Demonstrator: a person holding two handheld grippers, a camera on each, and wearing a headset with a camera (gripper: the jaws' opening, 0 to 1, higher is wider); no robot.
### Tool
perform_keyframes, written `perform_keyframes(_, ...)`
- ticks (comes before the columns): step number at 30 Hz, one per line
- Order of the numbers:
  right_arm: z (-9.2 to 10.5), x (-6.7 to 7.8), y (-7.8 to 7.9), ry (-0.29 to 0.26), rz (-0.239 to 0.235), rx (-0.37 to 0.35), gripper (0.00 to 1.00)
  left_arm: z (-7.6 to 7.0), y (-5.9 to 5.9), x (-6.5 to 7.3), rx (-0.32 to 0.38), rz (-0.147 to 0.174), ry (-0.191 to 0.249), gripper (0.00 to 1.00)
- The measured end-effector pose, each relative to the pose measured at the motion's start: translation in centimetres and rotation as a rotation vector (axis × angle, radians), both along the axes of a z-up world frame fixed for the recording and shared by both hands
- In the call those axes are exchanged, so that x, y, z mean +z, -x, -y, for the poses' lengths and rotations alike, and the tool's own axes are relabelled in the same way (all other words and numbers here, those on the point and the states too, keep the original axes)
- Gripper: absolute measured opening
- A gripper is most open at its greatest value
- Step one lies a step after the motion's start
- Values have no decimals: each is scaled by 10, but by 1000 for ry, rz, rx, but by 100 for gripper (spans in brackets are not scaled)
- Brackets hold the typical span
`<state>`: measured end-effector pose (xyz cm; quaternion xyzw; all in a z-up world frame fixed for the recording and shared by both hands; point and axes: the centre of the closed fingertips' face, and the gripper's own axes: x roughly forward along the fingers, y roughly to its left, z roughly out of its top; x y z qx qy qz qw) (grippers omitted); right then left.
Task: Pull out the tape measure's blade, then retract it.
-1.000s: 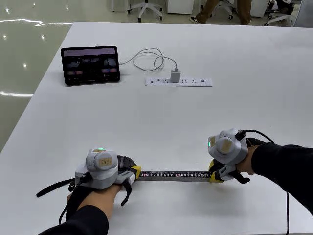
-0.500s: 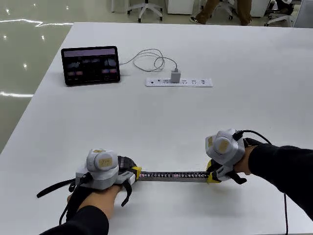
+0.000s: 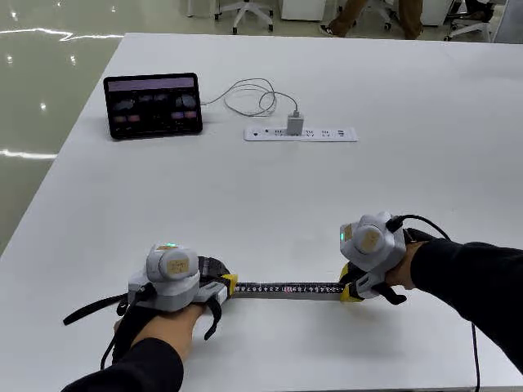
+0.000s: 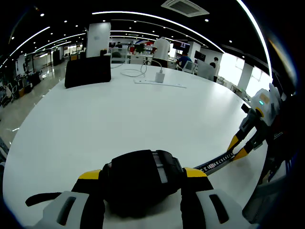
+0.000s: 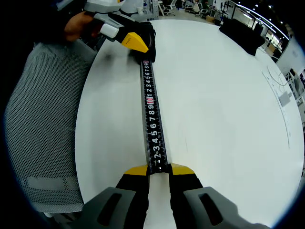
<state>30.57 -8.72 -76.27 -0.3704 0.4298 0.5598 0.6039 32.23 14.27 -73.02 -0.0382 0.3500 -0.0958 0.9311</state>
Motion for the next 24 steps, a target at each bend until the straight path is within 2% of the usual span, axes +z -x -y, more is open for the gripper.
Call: perform_keyframes(24, -16, 0, 1, -26, -1, 1, 11, 0, -1, 0, 0, 1, 1, 60)
